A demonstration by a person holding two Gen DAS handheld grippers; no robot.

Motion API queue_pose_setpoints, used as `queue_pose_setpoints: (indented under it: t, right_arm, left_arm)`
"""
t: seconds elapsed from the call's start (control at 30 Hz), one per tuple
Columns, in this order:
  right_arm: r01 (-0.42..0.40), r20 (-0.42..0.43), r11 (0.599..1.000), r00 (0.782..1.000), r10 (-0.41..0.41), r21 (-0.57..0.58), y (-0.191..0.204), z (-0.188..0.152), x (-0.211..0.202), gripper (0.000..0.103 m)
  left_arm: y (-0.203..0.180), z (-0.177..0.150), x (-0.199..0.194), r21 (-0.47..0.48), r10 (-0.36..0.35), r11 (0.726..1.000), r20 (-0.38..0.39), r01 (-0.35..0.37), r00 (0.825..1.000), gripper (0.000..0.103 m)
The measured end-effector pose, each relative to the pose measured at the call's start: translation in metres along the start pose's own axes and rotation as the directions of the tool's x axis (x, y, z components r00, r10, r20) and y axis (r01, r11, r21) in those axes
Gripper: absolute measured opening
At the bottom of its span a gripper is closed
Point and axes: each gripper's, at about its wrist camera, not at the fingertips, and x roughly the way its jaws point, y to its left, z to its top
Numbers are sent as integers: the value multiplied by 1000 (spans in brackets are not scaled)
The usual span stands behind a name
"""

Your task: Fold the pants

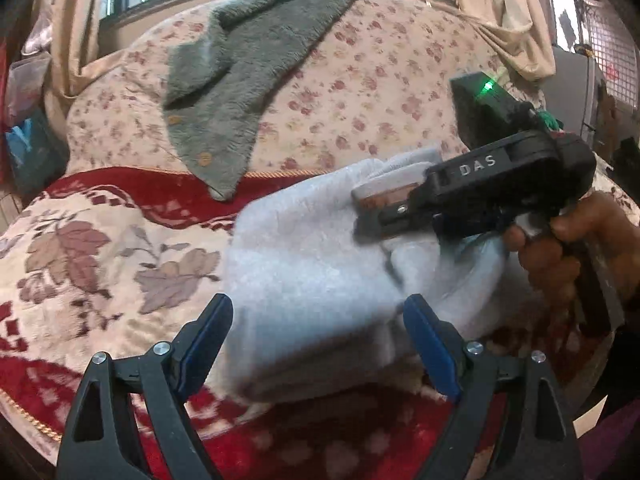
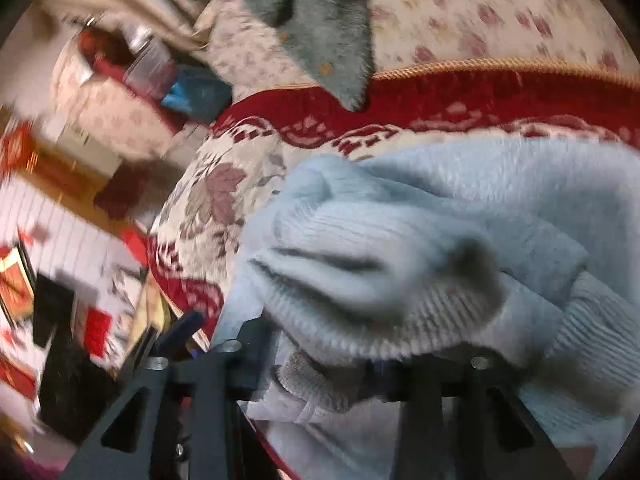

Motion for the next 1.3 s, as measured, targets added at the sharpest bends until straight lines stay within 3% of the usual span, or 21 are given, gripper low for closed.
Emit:
queue_pose_setpoints:
  t: [0.2,0.4,0.5,0.6,0.67,0.73,0.87,1.03,1.1,1.23,1.3]
  right_arm:
    - [-98,82,991,991,106,-88,36,-6,-58,22]
    - [-96,159,991,981,110,-93,38,-24,-106,22]
    - [-74,191,997,979,74,-10,9,-36,-116,22]
    - [13,164,997,986,-25,72,-25,-52,-109,22]
    - [48,143,990,987,-67,134,-47,-62,-97,22]
    - [48,136,986,988,-70,162,-59,-69,-95,21]
    - [36,130,985,990,-59,169,-63,-71,-91,22]
    - [41,110,989,992,-57,142,-45,-65,-100,41]
    - [101,136,991,984,-113,93,-34,-68,-114,54]
    - [219,187,973,955,-229,71,-30,-74,-143,66]
    - [263,205,959,938,-280,103,-36,-75,-152,84]
  left_arm:
    - [22,24,-33,-62,-30,997,101,36,994,87]
    - [14,52,-29,-121,-121,983,147,140,982,90]
    - [-8,59,-12,-88,-169,979,133,182,976,90]
    - [-32,61,15,-65,-204,976,75,209,976,90]
    - [-51,57,32,-14,-174,984,43,175,984,92]
    - [-60,49,47,14,-140,990,-6,140,990,92]
    - [-59,36,57,36,-91,995,-34,92,995,93]
    - [-48,27,65,1,-38,999,-57,38,998,93]
    - [-43,26,67,-25,-42,999,-58,40,997,93]
    - [-40,26,68,-56,-41,998,-55,37,998,94]
    - [-43,24,68,-40,-26,999,-54,24,998,94]
